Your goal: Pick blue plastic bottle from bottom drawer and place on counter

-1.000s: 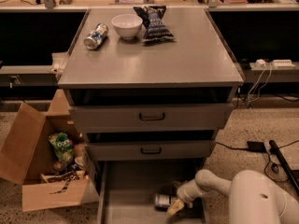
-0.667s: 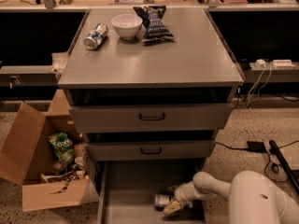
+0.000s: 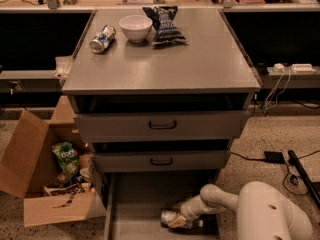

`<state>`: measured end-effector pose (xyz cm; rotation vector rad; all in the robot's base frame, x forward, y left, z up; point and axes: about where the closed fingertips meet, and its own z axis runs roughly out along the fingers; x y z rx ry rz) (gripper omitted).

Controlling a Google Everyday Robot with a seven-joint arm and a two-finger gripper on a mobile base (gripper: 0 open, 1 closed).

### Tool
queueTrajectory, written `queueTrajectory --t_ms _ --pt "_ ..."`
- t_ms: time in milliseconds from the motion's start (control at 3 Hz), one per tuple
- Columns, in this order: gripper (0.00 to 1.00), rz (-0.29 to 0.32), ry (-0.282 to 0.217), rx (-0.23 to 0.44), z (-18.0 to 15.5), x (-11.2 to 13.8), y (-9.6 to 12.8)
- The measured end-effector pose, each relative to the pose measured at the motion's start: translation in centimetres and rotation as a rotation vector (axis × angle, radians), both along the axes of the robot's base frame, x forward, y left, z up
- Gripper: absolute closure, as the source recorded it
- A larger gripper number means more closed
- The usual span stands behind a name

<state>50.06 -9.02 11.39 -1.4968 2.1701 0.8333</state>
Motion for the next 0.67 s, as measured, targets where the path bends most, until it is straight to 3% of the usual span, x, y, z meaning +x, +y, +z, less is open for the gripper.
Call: queueTrajectory --t_ms 333,667 --pt "1.0 0.036 -0.125 0.083 6.6 0.4 0.4" --pt "1.0 0.093 -0.237 0.182 12.6 -0.1 -0.8"
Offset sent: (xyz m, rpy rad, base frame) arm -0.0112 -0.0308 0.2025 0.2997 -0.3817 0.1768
